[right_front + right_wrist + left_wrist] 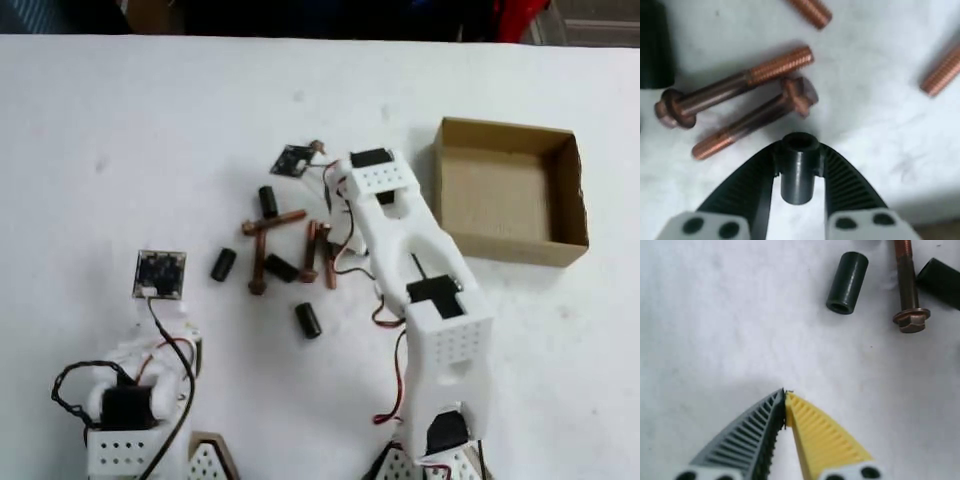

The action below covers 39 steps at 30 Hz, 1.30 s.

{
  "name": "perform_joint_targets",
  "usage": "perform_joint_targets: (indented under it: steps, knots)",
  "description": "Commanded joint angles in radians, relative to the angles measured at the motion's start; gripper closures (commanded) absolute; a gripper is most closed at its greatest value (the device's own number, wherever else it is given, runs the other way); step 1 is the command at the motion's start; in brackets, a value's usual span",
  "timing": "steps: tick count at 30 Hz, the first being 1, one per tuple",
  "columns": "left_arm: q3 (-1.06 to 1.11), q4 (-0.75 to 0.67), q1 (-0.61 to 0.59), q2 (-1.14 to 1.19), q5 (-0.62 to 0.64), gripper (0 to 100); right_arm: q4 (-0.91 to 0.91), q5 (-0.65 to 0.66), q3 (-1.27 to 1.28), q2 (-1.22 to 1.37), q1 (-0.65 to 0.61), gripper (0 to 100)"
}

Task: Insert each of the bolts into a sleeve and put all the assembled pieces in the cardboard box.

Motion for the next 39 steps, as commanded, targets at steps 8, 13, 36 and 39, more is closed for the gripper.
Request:
perform_joint_targets:
  steps: [8, 13, 36, 39]
  knots:
    - [-0.003, 0.006, -0.007, -0.007, 0.015, 97, 0.209, -0.186, -0.015, -0.538, -0.001, 98.2]
    - [-0.003, 0.006, -0.007, -0.007, 0.015, 97, 0.338, -0.245, -0.011, -0.797, 0.016, 98.2]
    - [-0.003, 0.006, -0.005, -0.007, 0.015, 97, 0.065, -0.296, 0.913, -1.788, 0.148, 98.2]
    - [-0.003, 0.006, -0.005, -0.007, 0.015, 97, 0.059, -0.302, 0.985, -1.871, 0.148, 98.2]
